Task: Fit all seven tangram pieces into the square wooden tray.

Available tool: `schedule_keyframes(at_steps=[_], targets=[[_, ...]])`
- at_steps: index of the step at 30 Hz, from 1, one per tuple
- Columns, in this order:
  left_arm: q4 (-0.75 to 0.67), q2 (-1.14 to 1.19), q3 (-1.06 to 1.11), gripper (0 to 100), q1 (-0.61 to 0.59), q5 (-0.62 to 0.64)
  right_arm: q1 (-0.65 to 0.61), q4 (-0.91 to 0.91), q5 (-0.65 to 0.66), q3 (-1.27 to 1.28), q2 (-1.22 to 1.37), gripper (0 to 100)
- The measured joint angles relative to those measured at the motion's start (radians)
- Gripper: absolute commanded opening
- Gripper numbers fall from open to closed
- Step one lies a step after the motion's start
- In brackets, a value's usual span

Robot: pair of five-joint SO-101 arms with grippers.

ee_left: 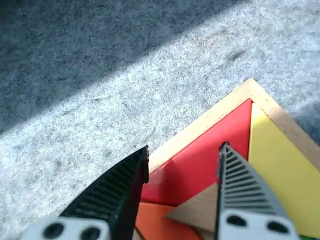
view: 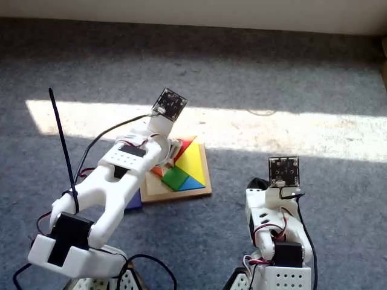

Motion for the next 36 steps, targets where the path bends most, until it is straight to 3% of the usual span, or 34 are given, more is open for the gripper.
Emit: schedule_keyframes(at_steps=[17,27,36], targets=[[0.052,0.000,-0.002,21,-0.055,-0.003,0.000,0.000,0.000,0.000,0.000,0.9],[0.117,-0.086,0.034,22,-0.057,-0.084,0.000,0.000,0.000,0.000,0.000,0.9],[0.117,-0.103,0.034,22,0.015,-0.084,0.000,0.000,0.000,0.000,0.000,0.9]])
